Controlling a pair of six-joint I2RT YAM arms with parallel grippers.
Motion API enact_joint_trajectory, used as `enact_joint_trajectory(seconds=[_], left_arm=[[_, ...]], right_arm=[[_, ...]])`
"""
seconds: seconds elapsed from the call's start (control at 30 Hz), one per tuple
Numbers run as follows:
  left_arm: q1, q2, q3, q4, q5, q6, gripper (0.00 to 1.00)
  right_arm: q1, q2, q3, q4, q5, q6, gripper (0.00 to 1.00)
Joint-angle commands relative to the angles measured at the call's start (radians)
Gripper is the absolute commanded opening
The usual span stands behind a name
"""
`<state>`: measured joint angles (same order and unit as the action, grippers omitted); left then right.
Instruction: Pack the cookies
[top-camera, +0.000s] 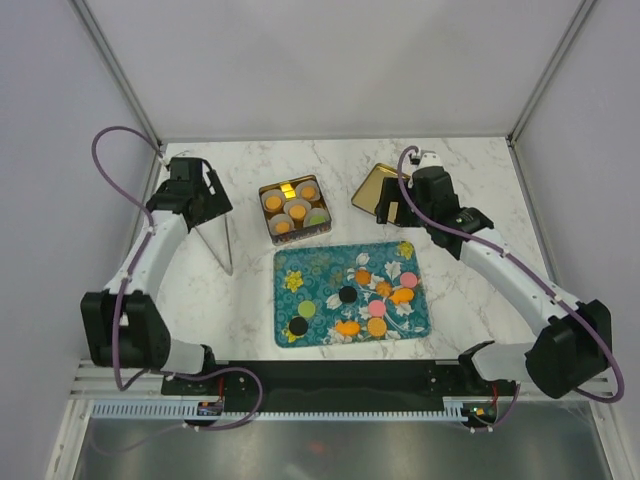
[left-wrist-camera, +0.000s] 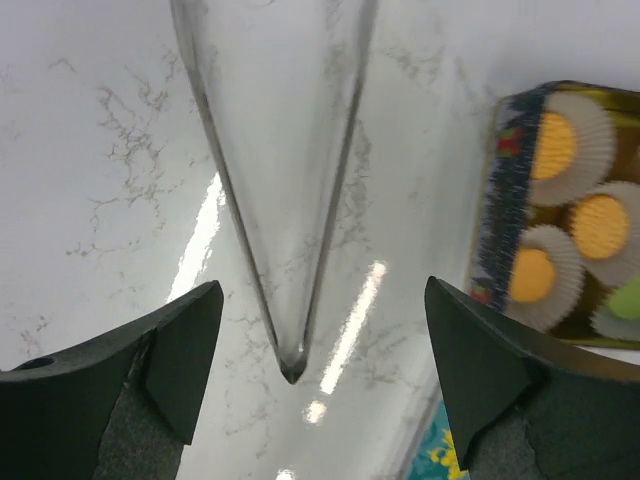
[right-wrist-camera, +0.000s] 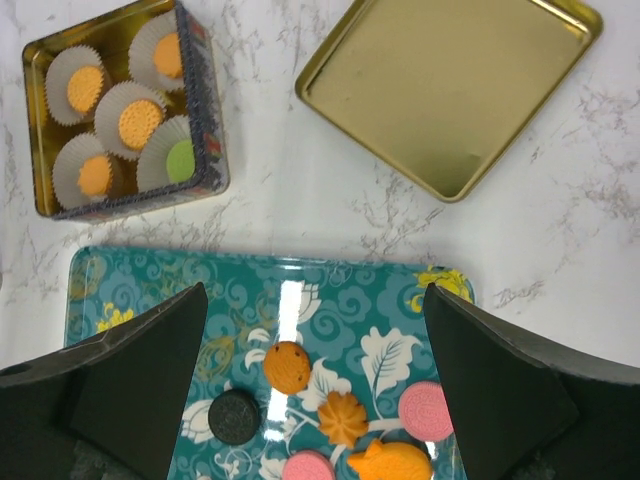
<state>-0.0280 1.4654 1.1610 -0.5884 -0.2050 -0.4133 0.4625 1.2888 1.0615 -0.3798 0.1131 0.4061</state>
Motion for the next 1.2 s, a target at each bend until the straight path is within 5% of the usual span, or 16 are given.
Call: enact_joint_trajectory(seconds=[0.0, 0.1, 0.37, 0.63, 1.17], left_arm=[[-0.169, -0.149, 0.012, 0.013, 0.038, 0.001, 0.89], [-0.347, -0.206, 0.045, -0.016, 0.013, 0.007, 0.89], [-0.562, -0.378, -0.018, -0.039, 0.200, 0.034, 0.88], [-0.589, -0.468, -0.115, -0.033, 0.277, 0.077, 0.88], [-0.589, -0.510, -0.172, -0.027, 0.283, 0.103, 0.86]], right_arm=[[-0.067, 0.073, 0.078, -0.004, 0.019, 0.034, 0.98], [-0.143, 0.171, 0.120, -0.002, 0.010, 0.059, 0.98], [-0.291, 0.458, 0.253, 0.030, 0.019, 0.131, 0.88], [-0.331, 0.668, 0.417, 0.024, 0.034, 0.181, 0.72], [-0.315, 0.761, 0.436, 0.007, 0.129, 0.250, 0.49]])
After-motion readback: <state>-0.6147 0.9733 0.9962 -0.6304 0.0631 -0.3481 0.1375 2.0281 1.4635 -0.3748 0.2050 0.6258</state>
